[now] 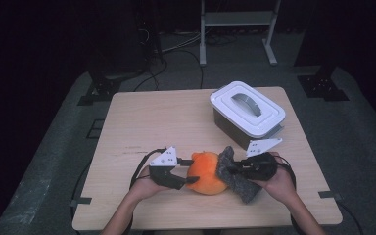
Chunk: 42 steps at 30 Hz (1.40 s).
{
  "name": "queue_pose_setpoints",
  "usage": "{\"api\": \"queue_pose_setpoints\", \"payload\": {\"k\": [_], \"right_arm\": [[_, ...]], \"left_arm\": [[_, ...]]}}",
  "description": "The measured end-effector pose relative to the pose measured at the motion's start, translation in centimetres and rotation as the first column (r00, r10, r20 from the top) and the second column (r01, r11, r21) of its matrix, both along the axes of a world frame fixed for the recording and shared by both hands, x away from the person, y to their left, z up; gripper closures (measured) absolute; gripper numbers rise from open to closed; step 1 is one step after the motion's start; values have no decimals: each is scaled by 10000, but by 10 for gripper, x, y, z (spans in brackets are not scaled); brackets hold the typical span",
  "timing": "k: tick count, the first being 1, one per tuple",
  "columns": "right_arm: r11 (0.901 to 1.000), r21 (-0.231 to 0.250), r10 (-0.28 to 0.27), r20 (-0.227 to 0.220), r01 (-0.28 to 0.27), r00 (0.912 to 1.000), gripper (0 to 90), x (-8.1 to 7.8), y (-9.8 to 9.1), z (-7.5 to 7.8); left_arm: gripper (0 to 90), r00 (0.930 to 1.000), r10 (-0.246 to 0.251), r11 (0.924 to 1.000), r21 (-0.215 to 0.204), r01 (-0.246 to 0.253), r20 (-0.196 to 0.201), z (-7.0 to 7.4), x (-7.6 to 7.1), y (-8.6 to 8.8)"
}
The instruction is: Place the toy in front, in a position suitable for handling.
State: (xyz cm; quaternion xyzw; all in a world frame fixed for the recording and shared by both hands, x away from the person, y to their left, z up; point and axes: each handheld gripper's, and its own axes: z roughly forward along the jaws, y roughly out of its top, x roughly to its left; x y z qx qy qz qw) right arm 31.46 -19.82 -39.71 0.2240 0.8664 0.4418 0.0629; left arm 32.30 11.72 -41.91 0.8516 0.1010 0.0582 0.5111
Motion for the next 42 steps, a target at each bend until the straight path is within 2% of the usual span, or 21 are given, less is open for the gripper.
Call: {"api": "queue_pose_setpoints", "payload": {"k": [2,5,7,9,10,12,14,16,20,23,26,27,32,34,37,40,42], "right_arm": [[9995,257,190,272,-197,9995,784,-5,4,11],[9986,33,530,705,-533,9961,784,-12,17,22],[9973,-458,610,856,-572,9945,784,-13,24,21],[9977,-470,525,756,-491,9958,784,-9,23,16],[9981,-432,475,730,-445,9962,783,-7,22,14],[9992,-288,285,632,-267,9976,782,-4,17,11],[9996,-163,219,542,-211,9983,783,-3,15,10],[9997,-183,161,740,-148,9971,784,-7,15,14],[9989,-32,463,1008,-462,9938,785,-16,18,21],[9972,-343,699,1125,-664,9912,784,-22,23,21],[9967,-456,706,958,-665,9929,785,-24,22,10],[9972,-424,643,842,-609,9944,784,-24,19,6],[9975,-634,346,366,-323,9987,784,-30,0,-13],[9982,-539,266,331,-248,9991,784,-31,-4,-12],[9995,-227,241,506,-230,9984,784,-28,-4,0],[9999,-91,129,719,-123,9973,782,-19,-2,13],[9999,-103,102,564,-96,9984,781,-8,0,15]], "left_arm": [[432,9999,101,9999,-107,-102,-48,2,-1,-5],[420,9999,127,9998,-119,-126,46,6,-2,-12],[386,10000,69,9999,-101,-68,31,7,-2,-13],[329,9993,-182,9995,-262,174,-315,5,-1,-11],[330,9989,-297,9991,-312,285,-371,4,-1,-10],[383,9987,-386,9988,-316,376,-320,3,-1,-12],[429,9995,-269,9993,-277,265,-159,3,-1,-13],[462,9999,-46,9994,-346,41,-166,3,0,-15],[474,9989,353,9983,-452,-367,-315,2,1,-16],[474,9983,481,9977,-455,-495,-315,2,1,-17],[468,9979,572,9976,-365,-583,-288,2,1,-16],[459,9972,631,9972,-382,-646,-399,2,1,-16],[451,9968,686,9968,-385,-702,-410,1,3,-14],[449,9974,596,9974,-373,-611,-404,1,3,-15],[437,9984,324,9991,-273,-337,-471,0,3,-15],[431,9990,184,9997,-135,-189,-419,-2,3,-12],[426,9986,176,9998,-99,-181,-491,-3,3,-10]]}}
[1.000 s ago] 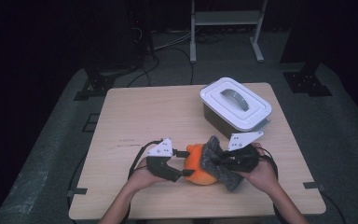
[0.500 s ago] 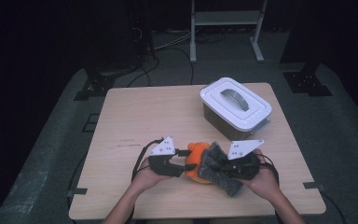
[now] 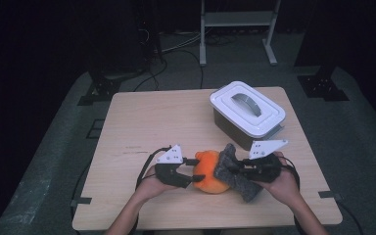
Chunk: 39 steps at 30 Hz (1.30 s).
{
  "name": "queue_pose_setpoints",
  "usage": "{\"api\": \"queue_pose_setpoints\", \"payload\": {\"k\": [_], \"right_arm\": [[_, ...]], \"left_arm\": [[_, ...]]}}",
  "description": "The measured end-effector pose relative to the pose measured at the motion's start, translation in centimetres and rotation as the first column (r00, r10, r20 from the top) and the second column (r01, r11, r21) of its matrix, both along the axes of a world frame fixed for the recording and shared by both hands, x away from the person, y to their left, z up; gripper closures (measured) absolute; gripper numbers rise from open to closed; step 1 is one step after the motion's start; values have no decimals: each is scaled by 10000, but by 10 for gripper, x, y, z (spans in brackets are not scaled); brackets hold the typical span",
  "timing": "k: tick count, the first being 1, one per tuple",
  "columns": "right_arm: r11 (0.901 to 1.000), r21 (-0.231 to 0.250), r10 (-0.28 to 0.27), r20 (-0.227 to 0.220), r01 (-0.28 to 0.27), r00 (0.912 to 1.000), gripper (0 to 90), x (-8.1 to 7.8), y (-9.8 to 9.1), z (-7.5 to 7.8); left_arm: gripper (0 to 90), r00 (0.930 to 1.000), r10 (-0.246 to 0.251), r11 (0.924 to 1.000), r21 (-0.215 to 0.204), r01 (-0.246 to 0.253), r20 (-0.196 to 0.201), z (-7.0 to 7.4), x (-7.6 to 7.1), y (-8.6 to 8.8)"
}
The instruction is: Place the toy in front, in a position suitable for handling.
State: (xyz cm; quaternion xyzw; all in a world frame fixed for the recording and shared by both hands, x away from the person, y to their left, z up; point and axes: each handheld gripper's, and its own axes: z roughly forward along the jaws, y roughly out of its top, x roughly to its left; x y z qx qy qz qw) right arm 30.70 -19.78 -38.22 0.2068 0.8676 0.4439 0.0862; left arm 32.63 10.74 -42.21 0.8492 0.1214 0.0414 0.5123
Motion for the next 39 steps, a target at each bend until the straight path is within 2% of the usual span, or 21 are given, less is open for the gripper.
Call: {"api": "queue_pose_setpoints", "payload": {"k": [2,3,4,7,8,10,12,14,18,21,23,27,31,33,34,36,39], "right_arm": [[9999,-165,-24,-361,18,9993,781,8,3,-5],[9995,-316,59,-529,-75,9986,781,11,8,-12],[9996,-203,171,-724,-187,9972,781,11,11,-16],[9985,-56,543,-840,-550,9950,782,5,18,-23],[9977,-52,674,-837,-681,9942,782,2,20,-24],[9960,-255,831,-783,-853,9935,781,-4,24,-24],[9947,-437,897,-776,-933,9929,781,-7,24,-22],[9951,-377,879,-790,-911,9930,782,-7,22,-15],[9962,-168,843,-533,-853,9950,781,-3,22,-4],[9972,-138,726,-515,-734,9960,782,6,23,-1],[9973,-188,698,-608,-710,9957,781,10,23,-3],[9962,-238,812,-744,-832,9939,782,4,25,-11],[9935,-432,1022,-771,-1057,9918,781,-6,25,-14],[9940,-426,983,-614,-1010,9933,783,-7,22,-9],[9952,-351,902,-463,-919,9948,783,-6,20,-6],[9975,15,701,-320,-701,9970,783,-1,14,2],[9988,-31,489,-339,-491,9982,783,7,11,5]], "left_arm": [[407,9999,-5,10000,14,5,-151,0,2,2],[380,9998,-12,9999,159,15,-217,1,2,3],[358,9996,67,9997,244,-61,-281,1,3,4],[332,9972,194,9996,-169,-207,-715,0,7,9],[332,9970,202,9997,-139,-213,-749,0,7,10],[339,9976,186,9998,-101,-193,-672,0,5,7],[363,9991,139,9999,41,-137,-399,0,2,4],[369,9999,139,9994,332,-136,-101,1,0,2],[369,9999,-67,9991,409,62,105,1,-2,1],[363,9999,-93,9991,408,90,90,0,-2,2],[349,10000,-71,9994,342,73,-64,0,0,3],[297,9987,120,9999,-91,-125,-501,1,2,3],[324,9996,63,10000,-18,-63,-265,1,-1,-1],[327,10000,-65,9996,289,65,-2,1,-4,-3],[327,9997,-210,9989,419,206,106,1,-5,-4],[330,9989,-428,9983,410,419,215,0,-6,-3],[328,9993,-366,9987,364,362,98,-1,-5,-2]]}}
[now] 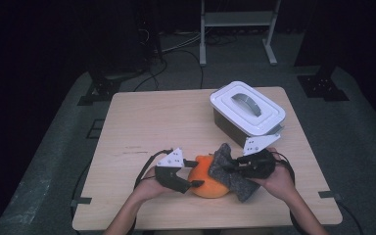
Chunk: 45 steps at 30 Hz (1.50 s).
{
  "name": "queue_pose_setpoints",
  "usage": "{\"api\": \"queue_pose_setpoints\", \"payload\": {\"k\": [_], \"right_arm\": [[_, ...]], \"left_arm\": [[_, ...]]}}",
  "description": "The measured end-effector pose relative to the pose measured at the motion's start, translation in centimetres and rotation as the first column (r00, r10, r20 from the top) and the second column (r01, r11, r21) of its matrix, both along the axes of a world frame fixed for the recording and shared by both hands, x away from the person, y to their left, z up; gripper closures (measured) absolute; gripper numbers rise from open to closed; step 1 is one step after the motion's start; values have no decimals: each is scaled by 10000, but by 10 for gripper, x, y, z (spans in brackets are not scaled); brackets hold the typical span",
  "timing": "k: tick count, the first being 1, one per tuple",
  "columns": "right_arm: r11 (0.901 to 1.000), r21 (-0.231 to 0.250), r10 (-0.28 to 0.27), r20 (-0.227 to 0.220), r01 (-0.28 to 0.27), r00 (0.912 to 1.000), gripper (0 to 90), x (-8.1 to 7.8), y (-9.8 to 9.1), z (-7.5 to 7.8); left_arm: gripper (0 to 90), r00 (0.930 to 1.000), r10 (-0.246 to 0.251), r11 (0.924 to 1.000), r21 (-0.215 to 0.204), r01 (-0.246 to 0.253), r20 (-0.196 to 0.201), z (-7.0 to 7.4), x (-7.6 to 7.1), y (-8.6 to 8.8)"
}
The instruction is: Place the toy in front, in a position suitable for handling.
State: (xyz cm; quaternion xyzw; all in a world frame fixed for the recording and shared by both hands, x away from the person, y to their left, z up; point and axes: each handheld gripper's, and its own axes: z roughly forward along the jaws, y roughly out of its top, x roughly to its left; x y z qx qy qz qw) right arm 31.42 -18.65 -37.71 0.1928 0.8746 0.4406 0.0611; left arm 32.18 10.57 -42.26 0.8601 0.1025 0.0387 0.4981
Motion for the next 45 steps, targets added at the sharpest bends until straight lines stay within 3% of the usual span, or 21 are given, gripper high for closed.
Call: {"api": "queue_pose_setpoints", "payload": {"k": [3,5,8,13,18,22,26,30,32,36,39,45], "right_arm": [[9988,-480,37,-155,-44,9999,783,2,5,-9],[9991,-389,142,-312,-154,9994,783,0,7,-16],[9993,-133,353,-437,-359,9984,784,-7,9,-22],[9973,-382,615,-327,-627,9976,783,-14,8,-15],[9997,17,224,-38,-224,9997,781,-3,4,-2],[9996,-228,131,-217,-136,9997,777,6,8,-10],[9993,-149,343,-233,-347,9991,779,-1,12,-15],[9977,-325,592,-256,-600,9979,779,-9,12,-14],[9968,-389,691,-295,-702,9972,780,-11,11,-10],[9968,-268,752,84,-750,9971,780,-13,13,0],[9957,-341,865,172,-858,9961,780,-9,18,3],[9985,-152,517,-24,-517,9987,780,-2,10,2]], "left_arm": [[297,9989,162,9989,-423,-181,-442,2,4,2],[298,9980,304,9975,-614,-338,-560,4,6,3],[308,9972,482,9970,-581,-516,-580,3,5,1],[344,9997,226,9997,-106,-225,48,4,-2,-4],[349,9998,-138,9999,-46,139,122,3,-3,-3],[296,10000,41,9999,-142,-41,-48,6,0,-1],[213,9983,561,9981,-272,-557,134,11,1,1],[254,9997,123,9999,-33,-124,-187,6,-1,-4],[279,10000,-100,9999,50,100,-7,5,-3,-7],[313,9990,-430,9991,52,430,147,6,-6,-7],[318,9986,-483,9987,141,481,205,6,-6,-7],[334,9969,-716,9974,103,713,325,4,-7,-4]]}}
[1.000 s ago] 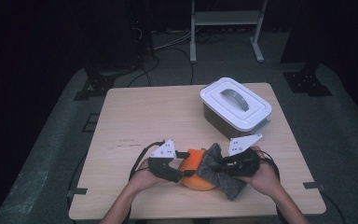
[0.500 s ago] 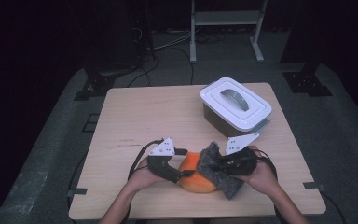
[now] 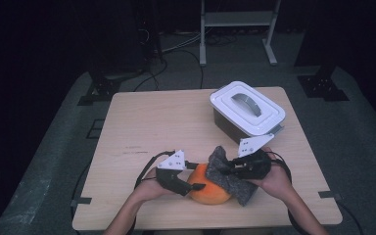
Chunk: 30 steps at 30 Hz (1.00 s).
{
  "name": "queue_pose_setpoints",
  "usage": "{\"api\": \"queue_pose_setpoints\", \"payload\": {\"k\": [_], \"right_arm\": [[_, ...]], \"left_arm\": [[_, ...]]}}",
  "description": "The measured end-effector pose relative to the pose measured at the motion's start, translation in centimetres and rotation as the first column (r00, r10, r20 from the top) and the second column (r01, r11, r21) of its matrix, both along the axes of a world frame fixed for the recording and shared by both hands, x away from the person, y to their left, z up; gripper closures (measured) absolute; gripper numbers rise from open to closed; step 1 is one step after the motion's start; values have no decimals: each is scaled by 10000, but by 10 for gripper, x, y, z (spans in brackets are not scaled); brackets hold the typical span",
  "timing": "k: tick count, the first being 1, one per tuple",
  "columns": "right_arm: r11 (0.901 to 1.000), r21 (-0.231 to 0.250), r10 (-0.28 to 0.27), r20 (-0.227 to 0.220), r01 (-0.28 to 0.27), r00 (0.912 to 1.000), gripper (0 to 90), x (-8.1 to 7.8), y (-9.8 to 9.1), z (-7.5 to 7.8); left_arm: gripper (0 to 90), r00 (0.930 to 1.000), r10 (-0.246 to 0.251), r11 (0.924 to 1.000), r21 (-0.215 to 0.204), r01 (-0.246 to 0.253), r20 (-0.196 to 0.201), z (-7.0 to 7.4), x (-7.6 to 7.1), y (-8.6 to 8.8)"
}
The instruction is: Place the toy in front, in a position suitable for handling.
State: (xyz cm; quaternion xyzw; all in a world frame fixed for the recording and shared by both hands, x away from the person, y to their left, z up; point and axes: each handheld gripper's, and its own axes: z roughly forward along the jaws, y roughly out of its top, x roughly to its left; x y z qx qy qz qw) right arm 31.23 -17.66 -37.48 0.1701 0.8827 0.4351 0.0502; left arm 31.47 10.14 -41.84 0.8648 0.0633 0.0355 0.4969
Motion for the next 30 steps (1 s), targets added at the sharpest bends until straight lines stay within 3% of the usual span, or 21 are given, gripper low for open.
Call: {"api": "queue_pose_setpoints", "payload": {"k": [3,6,11,15,22,28,30], "right_arm": [[9998,-165,-116,-105,114,9999,780,2,-3,-3],[9995,-322,-55,-136,51,9999,780,-1,1,-7],[9984,-505,265,-3,-265,9996,779,-5,9,-1],[9979,-461,453,-38,-454,9990,780,-4,10,0],[9991,-352,210,-642,-233,9977,780,-3,-7,-13],[9989,-67,457,-246,-459,9987,779,-4,3,3],[9973,-231,696,-115,-698,9975,779,-4,11,7]], "left_arm": [[327,10000,70,10000,26,-70,-49,1,1,0],[260,9990,214,9997,-58,-216,-398,6,3,1],[289,9983,128,9998,-159,-137,-577,4,3,-1],[360,9996,-139,9999,59,141,-261,3,0,2],[380,9992,-382,9991,199,384,-92,1,-1,5],[384,9946,-978,9951,173,973,338,4,-8,-3],[387,9927,-1111,9934,328,1096,464,4,-8,-1]]}}
